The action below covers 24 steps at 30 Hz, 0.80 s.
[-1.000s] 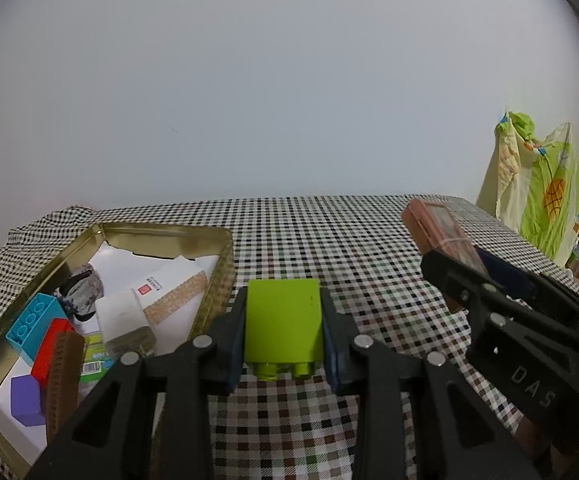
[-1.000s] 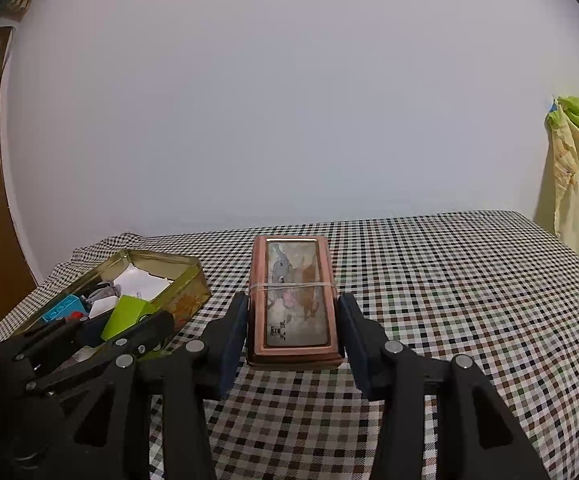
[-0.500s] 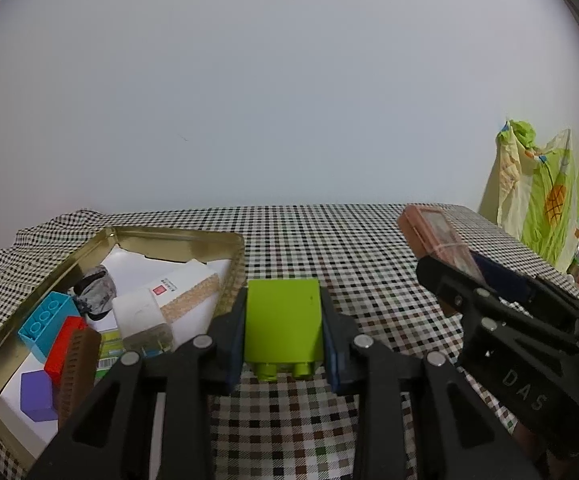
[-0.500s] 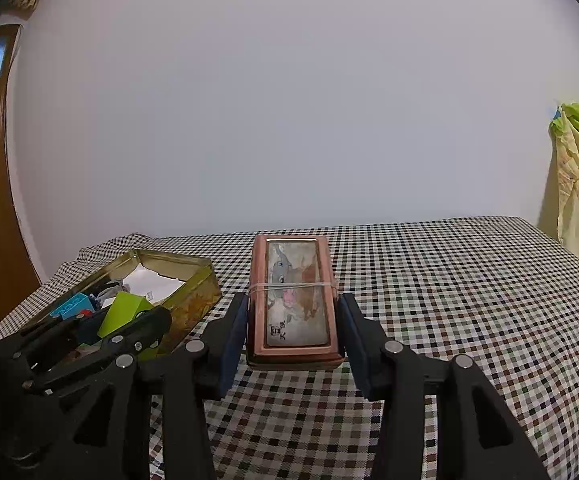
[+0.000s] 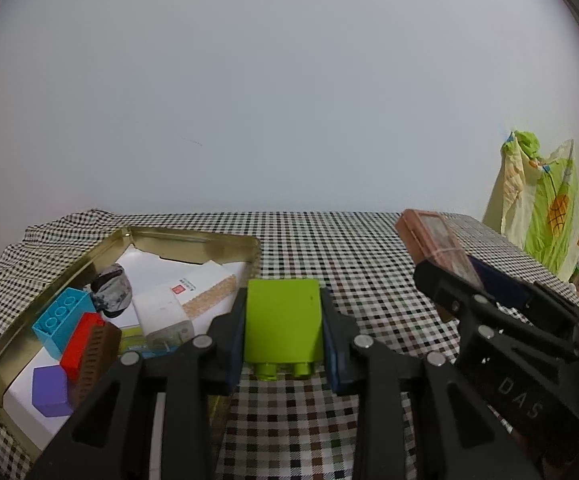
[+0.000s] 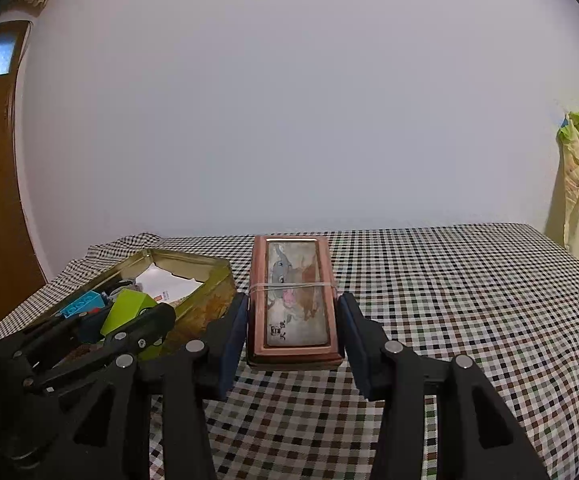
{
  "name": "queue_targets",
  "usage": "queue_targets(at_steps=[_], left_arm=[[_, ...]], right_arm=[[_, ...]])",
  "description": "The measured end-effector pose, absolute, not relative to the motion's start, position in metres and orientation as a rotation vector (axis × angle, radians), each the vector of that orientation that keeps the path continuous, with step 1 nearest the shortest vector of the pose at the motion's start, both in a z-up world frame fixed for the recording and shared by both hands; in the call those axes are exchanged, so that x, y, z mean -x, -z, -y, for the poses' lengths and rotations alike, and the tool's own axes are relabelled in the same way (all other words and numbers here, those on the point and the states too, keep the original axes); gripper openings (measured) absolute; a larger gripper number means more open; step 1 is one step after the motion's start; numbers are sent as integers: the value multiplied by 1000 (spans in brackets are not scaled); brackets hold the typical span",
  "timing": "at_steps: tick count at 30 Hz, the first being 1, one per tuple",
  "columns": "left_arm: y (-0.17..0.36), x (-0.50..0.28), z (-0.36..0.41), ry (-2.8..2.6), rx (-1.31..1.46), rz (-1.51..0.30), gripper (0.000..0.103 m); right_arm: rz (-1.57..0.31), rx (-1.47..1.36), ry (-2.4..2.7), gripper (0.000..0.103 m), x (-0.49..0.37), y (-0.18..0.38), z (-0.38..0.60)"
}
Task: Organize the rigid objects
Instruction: 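Carry the green brick with the left gripper while the right carries the picture box toward the tray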
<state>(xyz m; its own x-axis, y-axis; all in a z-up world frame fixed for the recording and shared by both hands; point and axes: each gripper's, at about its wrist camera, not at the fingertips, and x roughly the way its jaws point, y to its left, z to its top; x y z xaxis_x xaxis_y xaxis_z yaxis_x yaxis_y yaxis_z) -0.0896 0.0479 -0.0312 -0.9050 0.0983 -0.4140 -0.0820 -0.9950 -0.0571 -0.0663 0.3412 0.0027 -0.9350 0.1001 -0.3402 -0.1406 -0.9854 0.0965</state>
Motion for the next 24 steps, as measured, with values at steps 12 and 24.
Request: queue_targets(at_steps=[12,24], left_arm=[[26,75,-38,-3030,543,69,31],[24,68,-27,-3055,501,105,31]], right_arm=[[-180,470,-3008,49,68,-3,-332],[-171,460,-3031,49,65,-2,-321]])
